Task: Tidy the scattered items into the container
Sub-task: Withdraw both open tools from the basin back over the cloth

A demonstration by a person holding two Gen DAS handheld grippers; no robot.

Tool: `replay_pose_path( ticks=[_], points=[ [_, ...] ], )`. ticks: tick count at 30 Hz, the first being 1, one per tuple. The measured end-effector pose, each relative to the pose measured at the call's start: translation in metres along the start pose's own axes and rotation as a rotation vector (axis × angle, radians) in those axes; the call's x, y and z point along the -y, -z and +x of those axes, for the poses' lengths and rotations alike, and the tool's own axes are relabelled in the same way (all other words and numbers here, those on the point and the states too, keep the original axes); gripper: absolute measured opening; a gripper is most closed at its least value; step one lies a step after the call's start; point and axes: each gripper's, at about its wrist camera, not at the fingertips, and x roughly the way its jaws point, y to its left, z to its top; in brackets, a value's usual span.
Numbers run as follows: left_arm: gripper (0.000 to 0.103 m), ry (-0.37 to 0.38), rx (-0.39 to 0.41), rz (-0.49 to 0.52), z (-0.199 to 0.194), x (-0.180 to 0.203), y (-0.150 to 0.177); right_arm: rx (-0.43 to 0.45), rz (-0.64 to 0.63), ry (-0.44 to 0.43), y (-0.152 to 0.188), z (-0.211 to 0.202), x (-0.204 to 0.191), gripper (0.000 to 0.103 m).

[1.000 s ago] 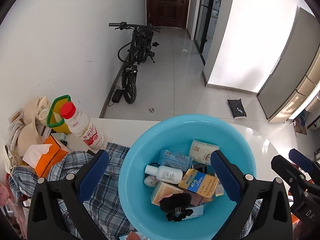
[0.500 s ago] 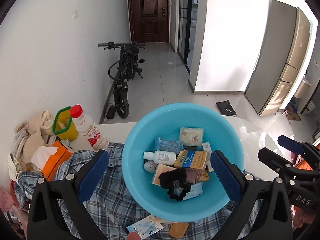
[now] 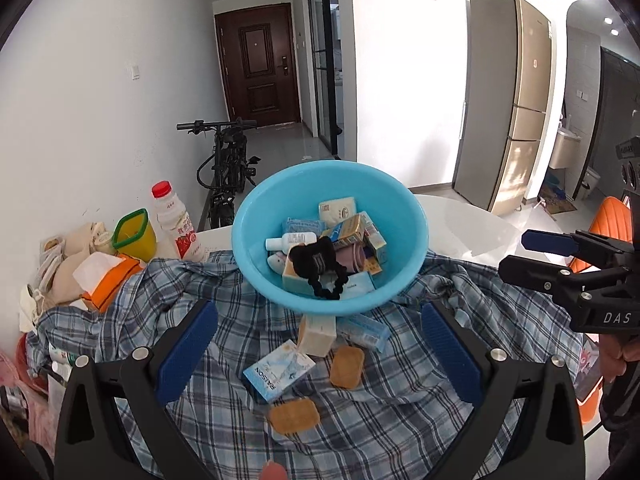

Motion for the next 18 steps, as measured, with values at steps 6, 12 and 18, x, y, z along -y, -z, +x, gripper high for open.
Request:
replay_pose_path(
  ticks=[6, 12, 18],
  points=[
    [0.103, -0.055, 0.07, -0.051, -0.019, 0.005, 0.056, 0.1, 0.016, 0.024, 0.061, -0.022, -0.003, 0.078],
    [0.103, -0.064, 0.038, -0.081, 0.0, 0.006, 0.097, 0.118, 0.028, 0.081, 0.102, -0.012, -0.002, 0.08],
    [0.103, -0.057, -0.022, -0.101, 0.038, 0.0, 0.119, 0.078, 0.028, 0.139, 0.115, 0.015, 0.01, 0.08]
  ],
)
